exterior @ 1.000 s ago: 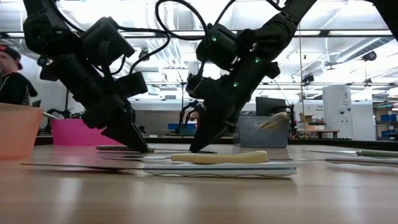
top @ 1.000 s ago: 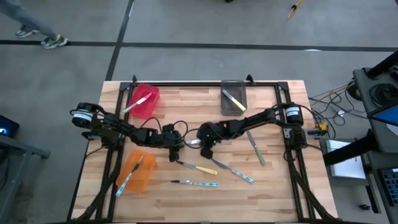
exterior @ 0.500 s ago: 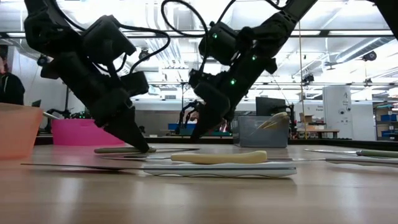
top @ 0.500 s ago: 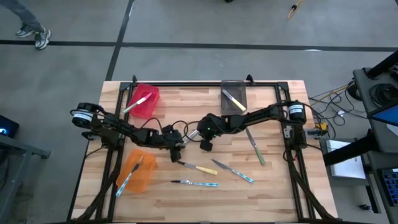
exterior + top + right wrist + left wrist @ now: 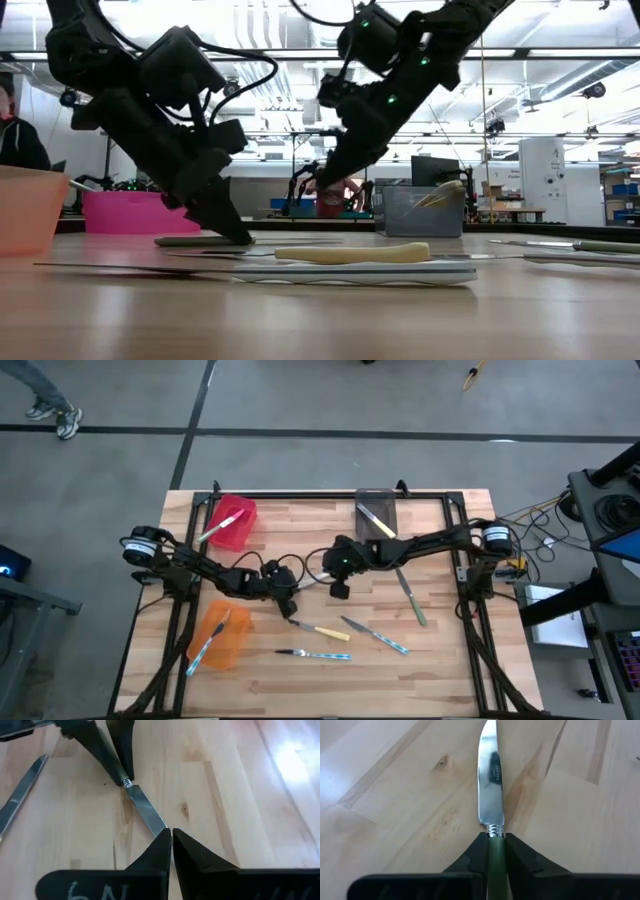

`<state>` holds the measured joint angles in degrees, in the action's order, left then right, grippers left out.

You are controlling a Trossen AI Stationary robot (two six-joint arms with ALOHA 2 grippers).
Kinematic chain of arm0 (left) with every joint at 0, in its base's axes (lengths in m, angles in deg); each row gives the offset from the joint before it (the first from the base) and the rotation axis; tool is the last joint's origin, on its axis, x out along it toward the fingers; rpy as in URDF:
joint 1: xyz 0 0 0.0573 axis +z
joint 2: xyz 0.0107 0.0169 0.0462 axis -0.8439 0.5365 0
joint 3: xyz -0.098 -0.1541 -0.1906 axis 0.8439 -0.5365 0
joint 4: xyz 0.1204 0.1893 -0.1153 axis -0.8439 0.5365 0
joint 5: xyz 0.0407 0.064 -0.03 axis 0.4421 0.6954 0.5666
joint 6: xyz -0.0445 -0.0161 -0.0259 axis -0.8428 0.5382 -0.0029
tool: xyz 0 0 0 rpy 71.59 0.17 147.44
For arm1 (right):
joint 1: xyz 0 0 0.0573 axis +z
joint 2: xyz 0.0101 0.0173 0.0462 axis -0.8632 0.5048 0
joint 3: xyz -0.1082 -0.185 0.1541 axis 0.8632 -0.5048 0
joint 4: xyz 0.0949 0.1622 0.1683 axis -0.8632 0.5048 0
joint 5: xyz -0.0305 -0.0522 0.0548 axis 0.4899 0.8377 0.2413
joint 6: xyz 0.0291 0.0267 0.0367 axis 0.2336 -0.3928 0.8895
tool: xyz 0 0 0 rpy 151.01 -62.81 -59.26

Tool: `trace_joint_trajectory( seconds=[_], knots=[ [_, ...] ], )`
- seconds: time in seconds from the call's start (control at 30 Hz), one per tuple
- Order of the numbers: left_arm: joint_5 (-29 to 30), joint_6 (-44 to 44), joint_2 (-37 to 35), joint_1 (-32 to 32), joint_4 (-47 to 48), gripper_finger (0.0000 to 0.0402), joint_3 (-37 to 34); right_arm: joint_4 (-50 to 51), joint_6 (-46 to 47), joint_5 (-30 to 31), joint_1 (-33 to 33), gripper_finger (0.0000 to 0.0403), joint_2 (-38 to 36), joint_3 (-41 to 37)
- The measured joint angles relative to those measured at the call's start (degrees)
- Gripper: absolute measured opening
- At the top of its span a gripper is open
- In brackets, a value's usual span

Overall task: Sort silverware by color (type)
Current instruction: Put the left green knife into the red bin

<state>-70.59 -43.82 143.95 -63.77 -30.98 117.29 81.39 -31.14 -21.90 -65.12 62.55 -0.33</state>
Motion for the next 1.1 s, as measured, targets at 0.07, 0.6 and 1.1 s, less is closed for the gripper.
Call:
trace_joint_trajectory(
  seconds=[0.07,0.6,1.1],
  knots=[
    [-0.08,-0.48,-0.25,0.02,0.13,0.0024,-0.01,0.01,-0.57,0.07,-0.41,0.0008,-2.10,-1.83],
    [-0.19,-5.84,-6.85,-0.04,-0.66,0.0001,-0.28,-19.15,-3.24,2.41,-5.38,0.0008,-25.43,-24.28],
    [-4.31,1.31,-9.91,-0.37,-0.52,0.0002,1.47,-20.63,-3.35,1.44,-5.83,0.0008,-30.25,-26.44]
  ],
)
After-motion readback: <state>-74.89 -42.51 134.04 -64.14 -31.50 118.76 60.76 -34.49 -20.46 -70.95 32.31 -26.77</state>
